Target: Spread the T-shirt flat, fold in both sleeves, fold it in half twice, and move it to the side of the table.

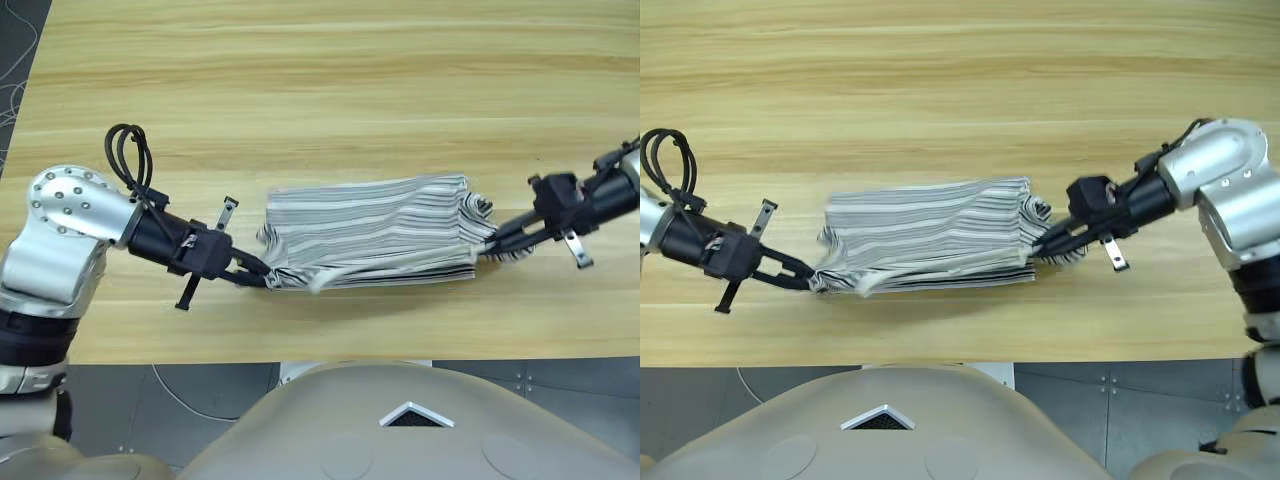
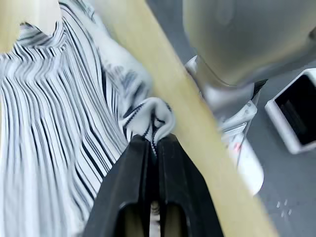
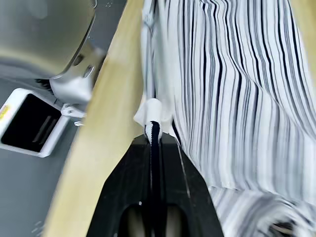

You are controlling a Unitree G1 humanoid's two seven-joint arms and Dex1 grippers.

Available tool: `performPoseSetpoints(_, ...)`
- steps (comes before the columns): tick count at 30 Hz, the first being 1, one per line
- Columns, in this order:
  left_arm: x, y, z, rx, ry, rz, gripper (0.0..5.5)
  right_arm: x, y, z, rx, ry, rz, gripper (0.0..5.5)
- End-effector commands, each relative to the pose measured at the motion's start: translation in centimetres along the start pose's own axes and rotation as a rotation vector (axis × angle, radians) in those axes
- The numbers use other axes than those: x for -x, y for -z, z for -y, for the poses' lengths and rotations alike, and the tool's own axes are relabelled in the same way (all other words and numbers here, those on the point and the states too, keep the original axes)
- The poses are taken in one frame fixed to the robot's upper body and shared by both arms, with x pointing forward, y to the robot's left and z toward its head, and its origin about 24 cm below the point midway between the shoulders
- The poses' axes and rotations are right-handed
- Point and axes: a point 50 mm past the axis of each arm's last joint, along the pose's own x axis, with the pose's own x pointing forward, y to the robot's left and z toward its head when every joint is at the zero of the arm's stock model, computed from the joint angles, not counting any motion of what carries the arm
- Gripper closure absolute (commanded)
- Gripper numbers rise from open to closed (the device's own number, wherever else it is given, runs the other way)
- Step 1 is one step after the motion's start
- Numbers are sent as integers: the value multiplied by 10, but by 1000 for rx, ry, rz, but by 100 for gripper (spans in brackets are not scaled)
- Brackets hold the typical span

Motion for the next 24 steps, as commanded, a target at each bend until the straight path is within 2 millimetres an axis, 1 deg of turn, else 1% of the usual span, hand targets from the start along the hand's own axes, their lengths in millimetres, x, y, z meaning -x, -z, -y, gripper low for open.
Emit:
performPoseSetpoints(1,9,-20,3,-38,27,0,539,3,-10,-17,-1,-57,-45,540)
performPoseSetpoints(3,11,-18,-1,-27,6,-6,539,5,-13,-13,23,-38,-47,540)
performPoseSetpoints(4,14,-19,-9,-39,-48,1,539,8,-15,-6,40,-6,-41,540)
performPoseSetpoints(5,19,-18,-22,-84,-140,-35,539,11,-17,5,85,55,-41,540)
performPoseSetpoints(7,33,-6,-61,-203,-395,-234,539,17,-24,45,200,292,-49,540)
performPoseSetpoints(9,53,11,-106,-389,-657,-607,539,18,-31,87,308,532,-121,540)
performPoseSetpoints(10,61,15,-123,-505,-724,-762,539,17,-34,102,370,610,-175,540)
performPoseSetpoints(12,71,17,-154,-710,-816,-983,539,15,-41,131,505,762,-330,540)
performPoseSetpoints(13,73,18,-164,-786,-830,-1054,539,13,-43,142,577,811,-411,540)
performPoseSetpoints(15,68,31,-184,-919,-818,-1187,539,1,-45,164,731,869,-587,540)
performPoseSetpoints(17,61,47,-195,-1007,-761,-1304,539,-10,-48,180,878,896,-724,540)
performPoseSetpoints(18,58,56,-197,-1032,-736,-1349,539,-15,-52,187,954,906,-784,540)
performPoseSetpoints(20,53,76,-195,-1059,-677,-1439,539,-30,-56,200,1154,883,-957,540)
performPoseSetpoints(22,45,92,-190,-1075,-626,-1485,539,-44,-59,208,1337,843,-1076,540)
performPoseSetpoints(24,33,104,-185,-1076,-597,-1479,539,-58,-60,211,1406,831,-1085,540)
